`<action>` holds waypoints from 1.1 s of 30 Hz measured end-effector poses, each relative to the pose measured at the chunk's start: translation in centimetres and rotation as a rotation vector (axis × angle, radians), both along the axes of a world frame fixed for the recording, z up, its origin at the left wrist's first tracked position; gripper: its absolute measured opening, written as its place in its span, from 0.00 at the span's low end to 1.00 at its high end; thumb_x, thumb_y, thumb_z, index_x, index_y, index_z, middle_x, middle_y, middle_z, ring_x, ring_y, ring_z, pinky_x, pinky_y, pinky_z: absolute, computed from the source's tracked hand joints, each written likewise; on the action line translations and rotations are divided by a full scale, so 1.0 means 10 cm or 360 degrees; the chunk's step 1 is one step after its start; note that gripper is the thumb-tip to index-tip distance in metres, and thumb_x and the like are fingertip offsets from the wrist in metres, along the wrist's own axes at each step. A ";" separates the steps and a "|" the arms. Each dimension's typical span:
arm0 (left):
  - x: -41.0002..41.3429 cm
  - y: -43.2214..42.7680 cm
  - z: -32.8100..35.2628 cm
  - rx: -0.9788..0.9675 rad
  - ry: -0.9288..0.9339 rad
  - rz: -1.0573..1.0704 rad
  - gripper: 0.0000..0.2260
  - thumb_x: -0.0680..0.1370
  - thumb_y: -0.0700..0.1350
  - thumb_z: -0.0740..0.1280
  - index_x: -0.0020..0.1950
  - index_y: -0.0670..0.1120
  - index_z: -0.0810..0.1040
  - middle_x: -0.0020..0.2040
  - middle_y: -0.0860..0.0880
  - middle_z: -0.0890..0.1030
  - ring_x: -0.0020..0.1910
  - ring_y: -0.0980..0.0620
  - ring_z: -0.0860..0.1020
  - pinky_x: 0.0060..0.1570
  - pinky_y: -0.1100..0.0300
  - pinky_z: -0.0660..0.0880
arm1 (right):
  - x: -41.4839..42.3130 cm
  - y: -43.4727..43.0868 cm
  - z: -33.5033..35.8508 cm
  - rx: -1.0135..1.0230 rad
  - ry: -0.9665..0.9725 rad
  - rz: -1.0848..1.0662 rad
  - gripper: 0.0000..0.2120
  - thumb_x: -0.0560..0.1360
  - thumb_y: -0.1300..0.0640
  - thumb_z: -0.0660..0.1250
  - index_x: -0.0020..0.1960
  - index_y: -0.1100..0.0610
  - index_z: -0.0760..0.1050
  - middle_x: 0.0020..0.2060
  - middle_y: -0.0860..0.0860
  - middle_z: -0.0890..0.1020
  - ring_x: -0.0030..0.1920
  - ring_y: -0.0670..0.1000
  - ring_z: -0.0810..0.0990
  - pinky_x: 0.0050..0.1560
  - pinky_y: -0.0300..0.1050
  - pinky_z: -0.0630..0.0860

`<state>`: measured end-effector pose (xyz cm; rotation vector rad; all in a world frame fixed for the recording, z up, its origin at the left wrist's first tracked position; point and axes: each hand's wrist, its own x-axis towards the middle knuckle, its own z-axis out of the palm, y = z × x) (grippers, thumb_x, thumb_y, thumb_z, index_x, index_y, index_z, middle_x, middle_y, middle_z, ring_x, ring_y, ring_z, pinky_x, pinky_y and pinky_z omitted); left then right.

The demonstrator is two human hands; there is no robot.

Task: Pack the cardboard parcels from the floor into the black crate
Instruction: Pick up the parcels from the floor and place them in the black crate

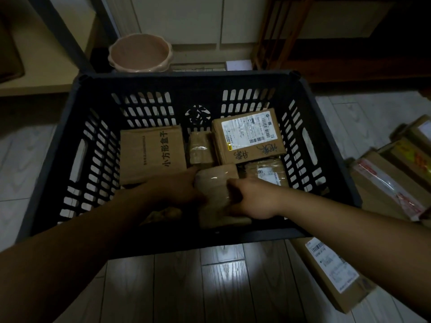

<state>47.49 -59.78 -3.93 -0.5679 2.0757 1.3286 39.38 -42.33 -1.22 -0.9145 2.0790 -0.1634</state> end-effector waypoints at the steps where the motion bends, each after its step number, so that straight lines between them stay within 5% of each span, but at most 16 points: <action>1: -0.01 0.02 -0.02 -0.0021 0.0031 -0.0042 0.24 0.72 0.43 0.72 0.65 0.48 0.67 0.55 0.47 0.78 0.50 0.51 0.79 0.48 0.54 0.80 | -0.02 -0.01 -0.03 0.0025 0.0005 -0.0018 0.26 0.72 0.46 0.71 0.64 0.57 0.70 0.61 0.59 0.74 0.59 0.56 0.74 0.53 0.42 0.72; 5: -0.12 0.09 -0.08 -0.0161 0.0046 -0.0271 0.39 0.68 0.54 0.73 0.74 0.49 0.57 0.68 0.48 0.70 0.63 0.50 0.72 0.63 0.57 0.70 | -0.05 -0.04 -0.07 0.0151 -0.0065 -0.0002 0.24 0.74 0.48 0.69 0.66 0.57 0.71 0.61 0.58 0.76 0.58 0.55 0.75 0.49 0.39 0.69; 8: -0.16 0.16 -0.18 -0.0407 0.0034 -0.0370 0.41 0.76 0.44 0.69 0.76 0.42 0.41 0.72 0.42 0.66 0.65 0.48 0.70 0.55 0.67 0.66 | -0.04 -0.06 -0.13 0.0269 0.0013 0.0078 0.29 0.76 0.47 0.67 0.71 0.58 0.65 0.68 0.60 0.68 0.66 0.60 0.69 0.61 0.45 0.67; 11: -0.10 0.18 -0.27 -0.0451 0.0014 -0.0502 0.41 0.77 0.43 0.67 0.75 0.38 0.38 0.77 0.38 0.53 0.74 0.45 0.59 0.62 0.72 0.57 | -0.06 -0.08 -0.20 0.0331 0.0013 0.0036 0.33 0.75 0.46 0.67 0.74 0.58 0.59 0.71 0.61 0.63 0.69 0.63 0.66 0.65 0.53 0.66; 14: -0.06 0.13 -0.33 -0.0485 -0.0182 -0.0596 0.43 0.78 0.46 0.66 0.75 0.41 0.33 0.77 0.38 0.40 0.77 0.43 0.46 0.73 0.59 0.50 | -0.09 -0.09 -0.18 0.0427 -0.0002 0.0147 0.34 0.78 0.45 0.62 0.77 0.57 0.53 0.73 0.60 0.62 0.71 0.62 0.63 0.67 0.49 0.63; 18: -0.13 0.11 -0.32 -0.0523 -0.0159 -0.0587 0.39 0.79 0.46 0.63 0.76 0.41 0.36 0.78 0.40 0.50 0.75 0.46 0.55 0.67 0.64 0.55 | -0.13 -0.08 -0.16 0.0558 0.0028 0.0261 0.33 0.80 0.46 0.59 0.78 0.52 0.48 0.76 0.59 0.54 0.74 0.63 0.57 0.70 0.51 0.59; 22: -0.21 0.13 -0.21 -0.0622 -0.0060 -0.0564 0.30 0.79 0.46 0.64 0.76 0.42 0.53 0.73 0.40 0.62 0.69 0.44 0.66 0.62 0.62 0.62 | -0.21 -0.05 -0.18 0.0255 0.0119 0.0009 0.34 0.74 0.42 0.67 0.75 0.51 0.59 0.70 0.58 0.66 0.68 0.59 0.68 0.66 0.49 0.68; 24: -0.27 0.12 -0.16 -0.0811 0.0109 -0.0339 0.29 0.77 0.49 0.67 0.75 0.48 0.58 0.71 0.42 0.65 0.67 0.44 0.69 0.63 0.54 0.69 | -0.34 -0.01 -0.13 -0.0110 0.0448 -0.0097 0.31 0.74 0.45 0.68 0.73 0.50 0.62 0.67 0.55 0.66 0.67 0.57 0.67 0.65 0.50 0.67; 27: -0.49 0.14 -0.09 -0.0844 0.0317 0.0109 0.38 0.74 0.49 0.69 0.76 0.57 0.50 0.74 0.43 0.57 0.69 0.42 0.66 0.63 0.45 0.71 | -0.67 0.04 -0.06 -0.0204 0.0957 -0.0256 0.36 0.73 0.48 0.68 0.75 0.47 0.54 0.72 0.57 0.57 0.72 0.60 0.56 0.70 0.56 0.61; 30: -0.73 0.24 -0.03 -0.0435 0.0357 0.0350 0.40 0.74 0.43 0.70 0.76 0.58 0.47 0.74 0.43 0.61 0.66 0.46 0.70 0.50 0.58 0.77 | -0.82 0.07 -0.17 0.0129 0.0869 -0.0345 0.41 0.74 0.49 0.68 0.77 0.45 0.45 0.76 0.58 0.42 0.75 0.66 0.41 0.73 0.62 0.51; 32: -0.83 0.31 -0.07 -0.0263 0.0380 0.0424 0.40 0.74 0.38 0.69 0.77 0.54 0.47 0.70 0.47 0.68 0.62 0.53 0.72 0.38 0.69 0.73 | -0.80 0.05 -0.28 0.0201 0.0709 -0.0330 0.40 0.77 0.51 0.64 0.78 0.45 0.41 0.76 0.56 0.38 0.75 0.66 0.46 0.72 0.60 0.55; 33: -0.85 0.33 -0.09 -0.0243 0.0428 0.0490 0.40 0.74 0.37 0.69 0.77 0.53 0.48 0.69 0.48 0.69 0.62 0.54 0.72 0.41 0.70 0.72 | -0.80 0.04 -0.32 0.0174 0.0699 -0.0315 0.38 0.78 0.52 0.62 0.78 0.46 0.40 0.76 0.57 0.38 0.74 0.65 0.50 0.71 0.58 0.58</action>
